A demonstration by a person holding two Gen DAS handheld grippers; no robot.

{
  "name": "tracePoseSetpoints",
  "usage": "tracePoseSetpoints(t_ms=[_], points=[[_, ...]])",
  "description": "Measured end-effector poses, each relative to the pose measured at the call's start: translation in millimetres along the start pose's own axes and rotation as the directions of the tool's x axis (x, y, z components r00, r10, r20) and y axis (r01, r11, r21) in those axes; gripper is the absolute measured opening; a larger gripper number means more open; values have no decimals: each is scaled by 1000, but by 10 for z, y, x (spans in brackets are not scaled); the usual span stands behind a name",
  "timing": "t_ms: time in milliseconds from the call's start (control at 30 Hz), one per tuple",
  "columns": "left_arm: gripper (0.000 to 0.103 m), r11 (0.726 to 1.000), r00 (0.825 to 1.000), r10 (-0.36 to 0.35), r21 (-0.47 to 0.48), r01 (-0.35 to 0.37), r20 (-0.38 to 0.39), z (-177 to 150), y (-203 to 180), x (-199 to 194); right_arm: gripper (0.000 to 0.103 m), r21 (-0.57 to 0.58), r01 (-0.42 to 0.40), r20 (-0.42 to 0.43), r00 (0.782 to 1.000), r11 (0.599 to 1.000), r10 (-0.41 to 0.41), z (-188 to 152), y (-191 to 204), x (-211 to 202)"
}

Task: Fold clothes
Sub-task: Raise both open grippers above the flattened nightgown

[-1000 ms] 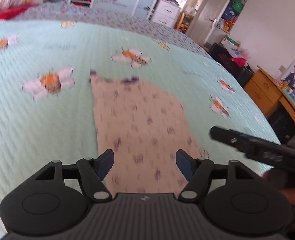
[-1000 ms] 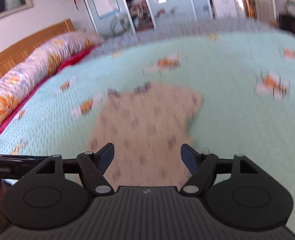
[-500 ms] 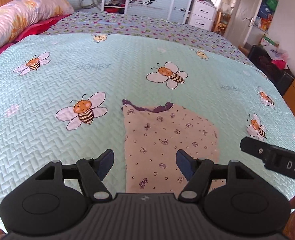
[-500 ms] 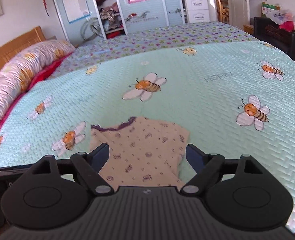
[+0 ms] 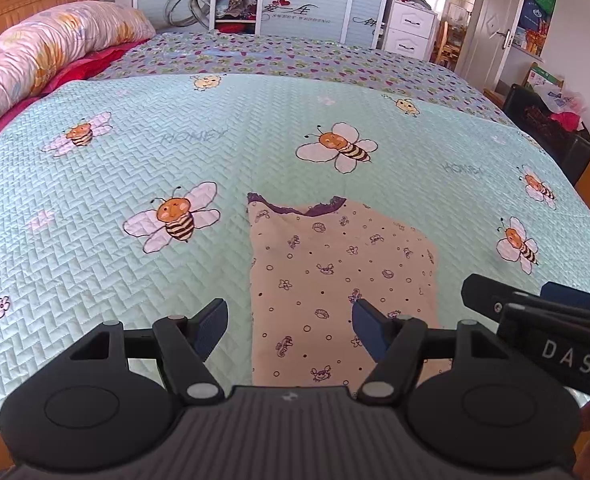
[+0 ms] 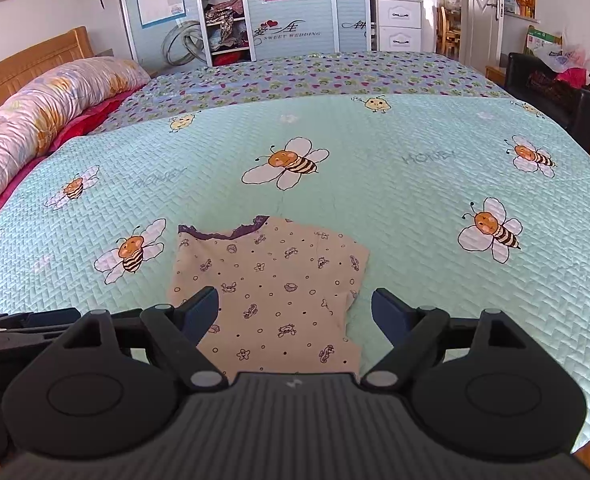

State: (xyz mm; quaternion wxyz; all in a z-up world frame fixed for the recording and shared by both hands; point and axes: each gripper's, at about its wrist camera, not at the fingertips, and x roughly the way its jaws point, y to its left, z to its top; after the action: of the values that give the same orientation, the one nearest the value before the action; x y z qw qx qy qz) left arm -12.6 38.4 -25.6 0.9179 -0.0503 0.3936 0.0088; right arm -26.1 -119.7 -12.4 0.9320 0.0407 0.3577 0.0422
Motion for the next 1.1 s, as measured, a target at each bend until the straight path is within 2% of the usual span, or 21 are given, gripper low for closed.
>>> tracePoseSetpoints(t_ms=[600, 1100], points=[[71, 1000, 999, 25, -3, -25, 24, -111, 57, -152, 85, -25, 3, 7, 1000, 1000, -3, -79, 88, -109], [71, 1000, 1000, 26, -7, -26, 3, -167, 83, -82, 85, -32, 8, -11, 1000, 999, -9, -163, 117, -67]])
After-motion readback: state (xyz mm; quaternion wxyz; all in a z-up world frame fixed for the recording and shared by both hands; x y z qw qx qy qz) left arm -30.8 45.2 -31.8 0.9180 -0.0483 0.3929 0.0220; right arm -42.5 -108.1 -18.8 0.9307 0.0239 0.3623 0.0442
